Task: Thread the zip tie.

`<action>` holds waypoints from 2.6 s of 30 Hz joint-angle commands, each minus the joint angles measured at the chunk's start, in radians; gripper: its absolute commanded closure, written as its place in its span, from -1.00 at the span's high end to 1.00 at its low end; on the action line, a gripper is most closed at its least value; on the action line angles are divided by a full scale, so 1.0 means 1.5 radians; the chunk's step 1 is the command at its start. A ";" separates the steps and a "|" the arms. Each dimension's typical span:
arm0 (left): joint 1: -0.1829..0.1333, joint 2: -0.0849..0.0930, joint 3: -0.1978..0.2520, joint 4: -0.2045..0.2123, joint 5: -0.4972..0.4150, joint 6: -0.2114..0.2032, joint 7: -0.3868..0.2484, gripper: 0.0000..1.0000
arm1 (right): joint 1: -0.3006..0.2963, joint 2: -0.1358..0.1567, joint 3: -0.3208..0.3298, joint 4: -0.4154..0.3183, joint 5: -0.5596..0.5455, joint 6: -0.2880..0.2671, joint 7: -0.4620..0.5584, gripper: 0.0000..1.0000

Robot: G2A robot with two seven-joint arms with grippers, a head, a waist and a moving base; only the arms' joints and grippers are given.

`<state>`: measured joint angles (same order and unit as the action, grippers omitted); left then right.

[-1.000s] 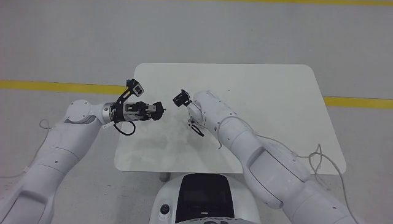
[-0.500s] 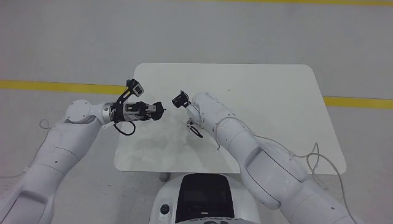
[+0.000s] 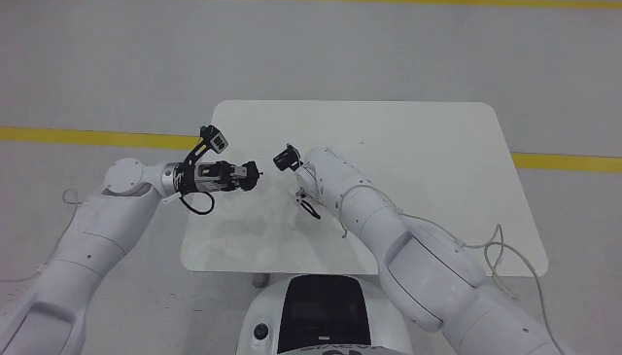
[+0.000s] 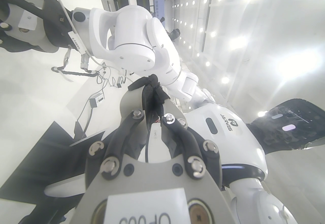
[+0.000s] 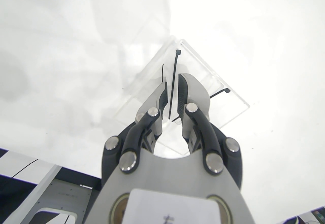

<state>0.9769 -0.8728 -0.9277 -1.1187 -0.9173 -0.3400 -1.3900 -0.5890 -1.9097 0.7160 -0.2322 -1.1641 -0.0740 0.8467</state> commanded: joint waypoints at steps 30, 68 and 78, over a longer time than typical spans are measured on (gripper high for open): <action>0.000 0.000 0.000 0.000 0.000 0.000 0.000 -1.00 | 0.004 0.000 0.013 0.026 0.025 0.005 -0.028 -0.76; 0.000 0.000 0.000 0.000 0.000 0.000 0.000 -1.00 | 0.001 -0.003 0.010 0.019 0.019 0.005 -0.028 -0.64; 0.000 0.000 0.000 0.000 0.000 0.000 0.000 -1.00 | 0.002 -0.005 0.007 0.024 0.016 0.015 -0.015 -0.74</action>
<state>0.9769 -0.8728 -0.9277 -1.1187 -0.9173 -0.3400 -1.3900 -0.5864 -1.9171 0.7272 -0.1974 -1.1401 -0.0515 0.8227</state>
